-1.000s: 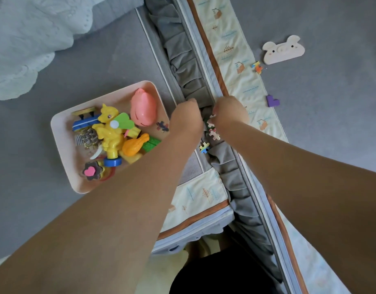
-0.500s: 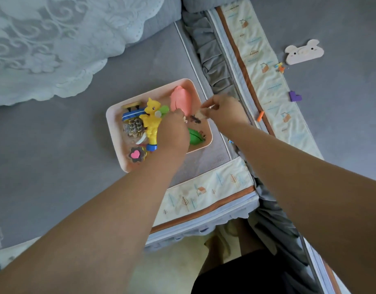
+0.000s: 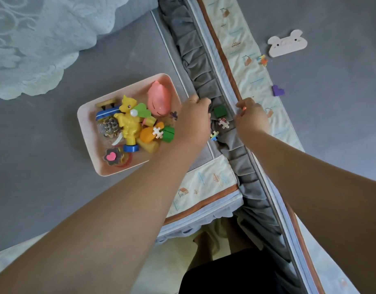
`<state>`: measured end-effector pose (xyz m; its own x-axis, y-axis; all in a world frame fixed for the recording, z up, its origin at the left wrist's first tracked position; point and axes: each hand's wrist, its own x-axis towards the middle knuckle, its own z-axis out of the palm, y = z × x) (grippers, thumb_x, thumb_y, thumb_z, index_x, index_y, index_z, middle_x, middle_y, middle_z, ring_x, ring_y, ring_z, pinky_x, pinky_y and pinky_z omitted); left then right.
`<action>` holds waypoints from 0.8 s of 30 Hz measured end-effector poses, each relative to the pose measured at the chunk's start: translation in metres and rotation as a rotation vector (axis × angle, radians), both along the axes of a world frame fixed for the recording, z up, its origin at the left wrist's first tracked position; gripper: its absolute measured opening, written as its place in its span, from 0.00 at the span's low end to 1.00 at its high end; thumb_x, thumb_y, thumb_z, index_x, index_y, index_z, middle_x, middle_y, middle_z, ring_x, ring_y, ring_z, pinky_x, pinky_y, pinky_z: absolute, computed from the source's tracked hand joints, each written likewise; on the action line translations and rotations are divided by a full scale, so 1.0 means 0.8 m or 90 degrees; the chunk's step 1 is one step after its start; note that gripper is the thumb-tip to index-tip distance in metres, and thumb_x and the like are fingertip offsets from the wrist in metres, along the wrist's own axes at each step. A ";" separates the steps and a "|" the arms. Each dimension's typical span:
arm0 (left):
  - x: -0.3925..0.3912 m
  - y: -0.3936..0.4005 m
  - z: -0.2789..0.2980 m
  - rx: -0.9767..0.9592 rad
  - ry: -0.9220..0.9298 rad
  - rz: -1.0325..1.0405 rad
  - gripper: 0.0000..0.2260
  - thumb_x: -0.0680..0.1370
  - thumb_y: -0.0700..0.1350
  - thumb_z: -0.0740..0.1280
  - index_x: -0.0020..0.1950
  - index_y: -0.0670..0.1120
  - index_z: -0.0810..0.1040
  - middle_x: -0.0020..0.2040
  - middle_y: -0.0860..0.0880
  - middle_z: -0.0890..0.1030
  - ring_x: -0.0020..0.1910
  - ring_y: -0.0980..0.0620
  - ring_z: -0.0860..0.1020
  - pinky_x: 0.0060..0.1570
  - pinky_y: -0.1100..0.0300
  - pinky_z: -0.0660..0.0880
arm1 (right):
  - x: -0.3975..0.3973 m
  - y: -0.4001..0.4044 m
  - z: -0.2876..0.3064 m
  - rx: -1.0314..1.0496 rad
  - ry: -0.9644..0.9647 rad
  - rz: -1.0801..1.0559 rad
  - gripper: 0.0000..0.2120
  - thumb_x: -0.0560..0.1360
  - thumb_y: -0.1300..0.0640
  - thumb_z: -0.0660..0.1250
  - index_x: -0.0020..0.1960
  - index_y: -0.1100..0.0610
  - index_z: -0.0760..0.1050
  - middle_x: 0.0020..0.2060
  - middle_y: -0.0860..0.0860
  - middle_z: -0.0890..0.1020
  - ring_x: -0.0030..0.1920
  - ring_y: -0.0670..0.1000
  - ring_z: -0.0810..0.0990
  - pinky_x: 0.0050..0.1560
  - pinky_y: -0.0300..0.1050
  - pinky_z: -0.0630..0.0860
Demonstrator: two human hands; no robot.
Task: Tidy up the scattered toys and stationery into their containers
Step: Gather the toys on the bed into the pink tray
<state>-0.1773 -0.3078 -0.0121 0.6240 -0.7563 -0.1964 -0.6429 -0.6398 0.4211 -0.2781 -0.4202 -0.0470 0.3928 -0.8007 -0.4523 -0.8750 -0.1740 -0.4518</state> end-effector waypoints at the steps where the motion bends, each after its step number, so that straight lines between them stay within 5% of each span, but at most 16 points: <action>1: -0.003 -0.008 -0.005 0.024 -0.003 -0.014 0.12 0.77 0.37 0.63 0.60 0.41 0.77 0.53 0.45 0.73 0.48 0.47 0.74 0.45 0.53 0.73 | -0.002 -0.003 -0.004 -0.010 0.005 -0.005 0.15 0.78 0.63 0.59 0.62 0.52 0.72 0.57 0.55 0.75 0.43 0.50 0.69 0.37 0.41 0.66; 11: -0.013 -0.062 -0.051 0.116 0.055 0.029 0.14 0.77 0.38 0.66 0.62 0.43 0.75 0.59 0.43 0.72 0.51 0.46 0.76 0.45 0.55 0.73 | -0.013 -0.044 -0.035 0.016 -0.013 0.048 0.14 0.74 0.56 0.68 0.58 0.52 0.69 0.54 0.52 0.72 0.47 0.53 0.73 0.41 0.45 0.68; 19: -0.033 -0.090 -0.061 0.167 0.080 0.096 0.18 0.76 0.39 0.69 0.64 0.42 0.71 0.63 0.41 0.71 0.58 0.42 0.73 0.50 0.52 0.72 | -0.017 -0.053 -0.041 0.007 -0.023 0.086 0.10 0.75 0.60 0.64 0.56 0.54 0.72 0.50 0.52 0.78 0.43 0.52 0.73 0.41 0.45 0.70; 24: -0.027 -0.085 -0.046 0.181 0.095 0.061 0.12 0.76 0.34 0.65 0.59 0.41 0.72 0.54 0.42 0.77 0.51 0.42 0.77 0.45 0.52 0.71 | -0.019 -0.058 -0.031 0.084 -0.047 0.007 0.07 0.75 0.60 0.66 0.53 0.54 0.75 0.41 0.48 0.79 0.46 0.53 0.78 0.42 0.45 0.73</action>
